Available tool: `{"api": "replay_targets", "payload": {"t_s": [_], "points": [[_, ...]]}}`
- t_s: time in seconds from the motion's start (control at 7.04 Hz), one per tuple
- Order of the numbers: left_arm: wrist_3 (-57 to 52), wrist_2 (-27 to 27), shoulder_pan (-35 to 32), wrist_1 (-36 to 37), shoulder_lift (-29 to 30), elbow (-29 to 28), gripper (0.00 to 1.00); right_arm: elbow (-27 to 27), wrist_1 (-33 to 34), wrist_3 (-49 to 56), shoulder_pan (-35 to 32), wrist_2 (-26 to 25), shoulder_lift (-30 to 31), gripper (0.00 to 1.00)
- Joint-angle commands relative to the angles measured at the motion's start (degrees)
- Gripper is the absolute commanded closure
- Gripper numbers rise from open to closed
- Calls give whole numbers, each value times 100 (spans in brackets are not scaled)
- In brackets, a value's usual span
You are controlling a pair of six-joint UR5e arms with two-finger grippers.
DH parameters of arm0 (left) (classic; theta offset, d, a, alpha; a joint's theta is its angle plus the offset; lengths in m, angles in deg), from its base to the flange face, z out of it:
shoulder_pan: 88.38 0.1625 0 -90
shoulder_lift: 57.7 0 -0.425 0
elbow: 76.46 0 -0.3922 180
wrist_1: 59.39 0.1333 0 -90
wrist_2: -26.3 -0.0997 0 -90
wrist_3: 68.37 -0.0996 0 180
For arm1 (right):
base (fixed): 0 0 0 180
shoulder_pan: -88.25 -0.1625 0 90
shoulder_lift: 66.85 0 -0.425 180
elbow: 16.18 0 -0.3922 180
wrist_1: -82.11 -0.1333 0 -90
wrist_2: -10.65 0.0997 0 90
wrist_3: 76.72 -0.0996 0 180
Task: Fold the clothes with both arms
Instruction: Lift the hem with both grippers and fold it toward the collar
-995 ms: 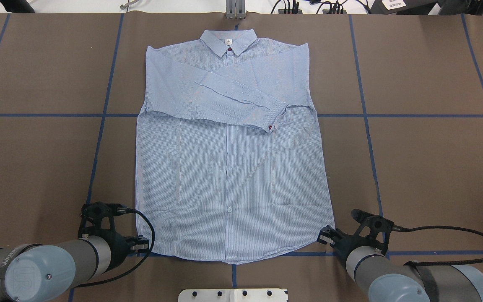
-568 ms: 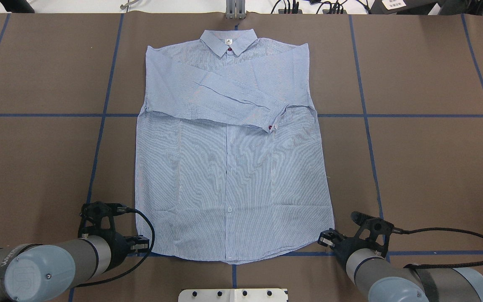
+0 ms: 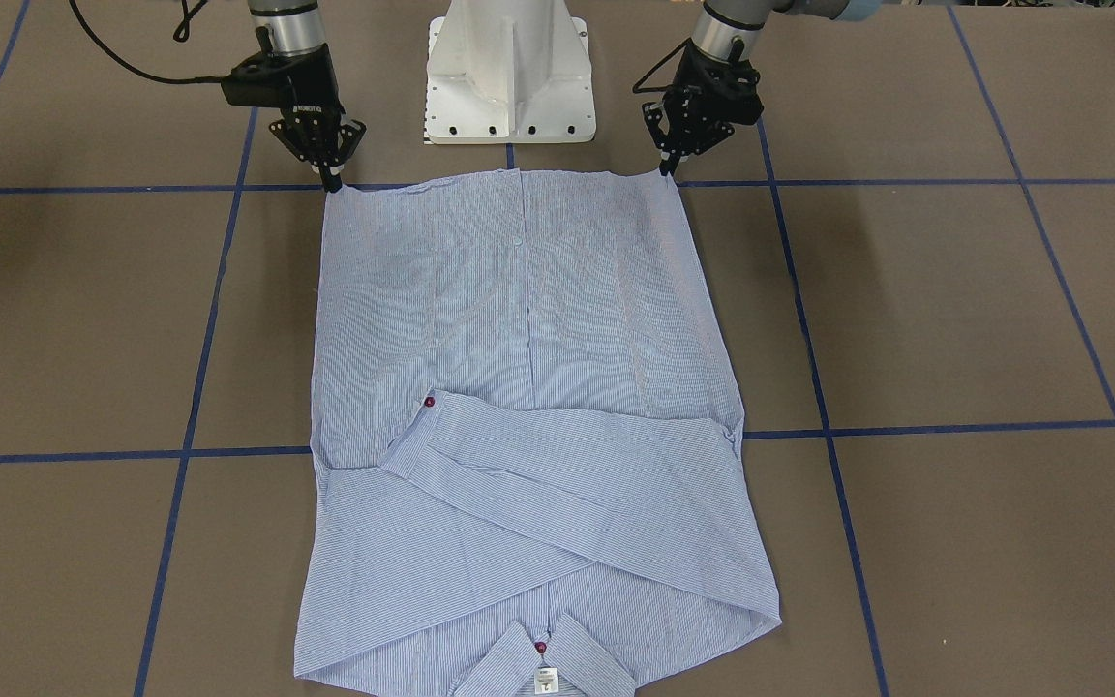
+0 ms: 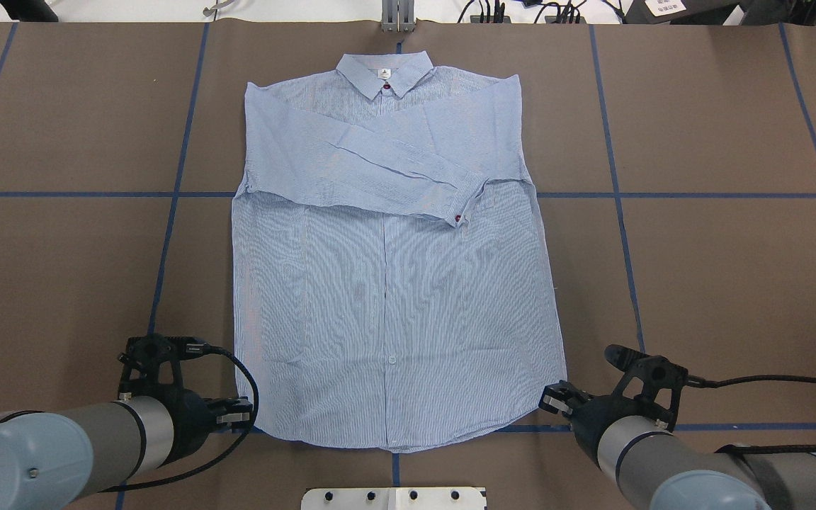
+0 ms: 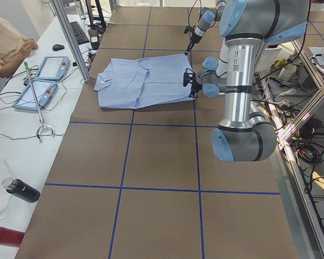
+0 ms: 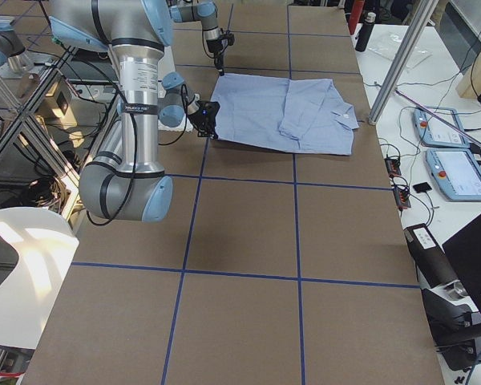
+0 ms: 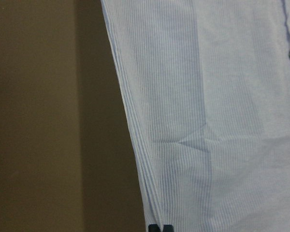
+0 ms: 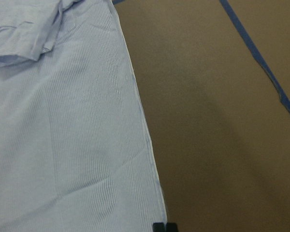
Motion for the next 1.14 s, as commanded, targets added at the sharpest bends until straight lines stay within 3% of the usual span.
{"api": "replay_targets", "payload": {"t_s": [0.0,0.14,0.28,0.43,0.57,0.85,0.99], "points": [[17,697,-17,1062,-25,1611,100,1427,1149,2,124,335,-10,100],[17,1136,-70,2017,45,2577,100,2321,1876,2,168,606,-71,100],[-52,1645,-479,2436,219,2857,100,2452,2318,37,-284,1096,-550,100],[-366,1737,-788,2605,352,2729,100,2357,2862,281,-819,1510,-999,100],[-909,1720,-1148,2607,762,2084,100,2043,3059,805,-1111,1523,-1552,100],[-1657,1694,-2219,2590,1817,214,100,790,2965,1466,-1831,1523,-2222,100],[-2123,1685,-2580,2563,1847,-116,100,244,2625,1679,-2200,1514,-2295,100]]}}
